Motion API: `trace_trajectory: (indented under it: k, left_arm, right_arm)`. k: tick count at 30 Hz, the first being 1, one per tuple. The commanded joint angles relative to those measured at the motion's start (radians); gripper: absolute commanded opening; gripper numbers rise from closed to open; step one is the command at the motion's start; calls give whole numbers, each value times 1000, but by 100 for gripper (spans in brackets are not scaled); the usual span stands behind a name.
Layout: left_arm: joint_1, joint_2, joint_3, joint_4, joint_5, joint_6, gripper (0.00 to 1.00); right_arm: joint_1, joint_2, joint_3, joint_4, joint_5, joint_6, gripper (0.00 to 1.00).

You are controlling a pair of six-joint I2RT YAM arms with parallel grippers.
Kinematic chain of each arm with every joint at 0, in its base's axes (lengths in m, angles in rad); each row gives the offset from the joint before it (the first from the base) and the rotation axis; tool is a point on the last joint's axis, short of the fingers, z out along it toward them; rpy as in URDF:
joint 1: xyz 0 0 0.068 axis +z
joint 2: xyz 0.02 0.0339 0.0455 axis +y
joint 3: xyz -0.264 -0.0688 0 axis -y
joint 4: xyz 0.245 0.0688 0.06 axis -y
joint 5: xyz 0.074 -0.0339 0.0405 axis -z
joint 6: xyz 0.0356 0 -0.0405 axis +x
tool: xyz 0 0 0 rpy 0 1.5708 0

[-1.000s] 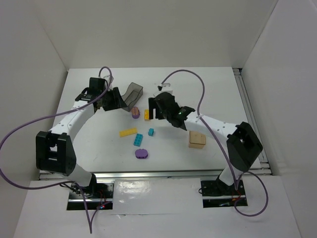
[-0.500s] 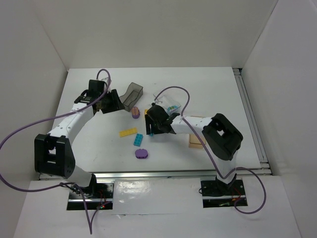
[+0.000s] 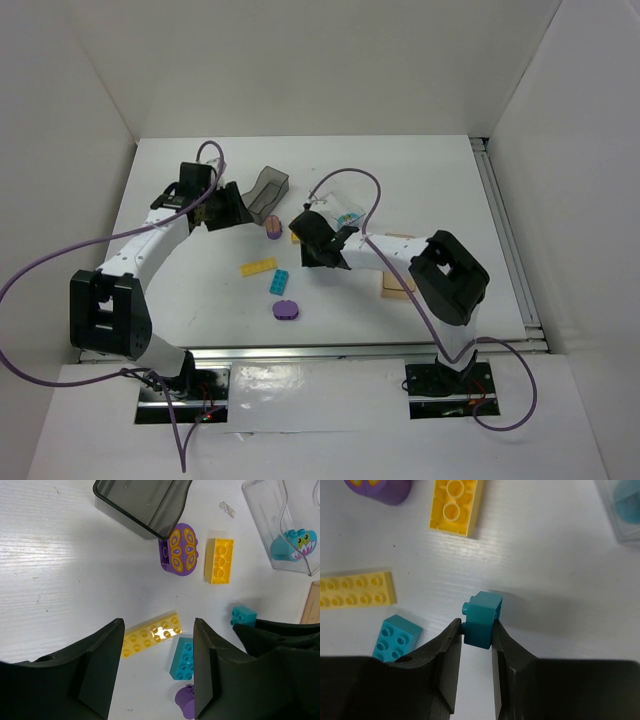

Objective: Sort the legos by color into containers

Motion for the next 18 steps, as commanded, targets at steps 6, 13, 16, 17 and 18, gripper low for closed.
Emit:
trace_trajectory:
  k: [6,13,16,17,18]
  left_arm:
    - [5,-44,-12,10,21,19,79]
    - [5,-94,-21,1,65,29,93]
    - [5,-84,-11,-14,111,42,97]
    - [5,-84,-2,-14,111,42,97]
    - [5,-84,-1,-14,122,51,97]
  right_arm:
    - [-94,-116,91,-34,165,-80,22]
    - [-232,-58,172,26,130,-112,22]
    - [-285,10,252,26,75,-112,22]
    - [-295,26,270,40,57,-112,25]
    - [-305,63,307,40,25,-112,33]
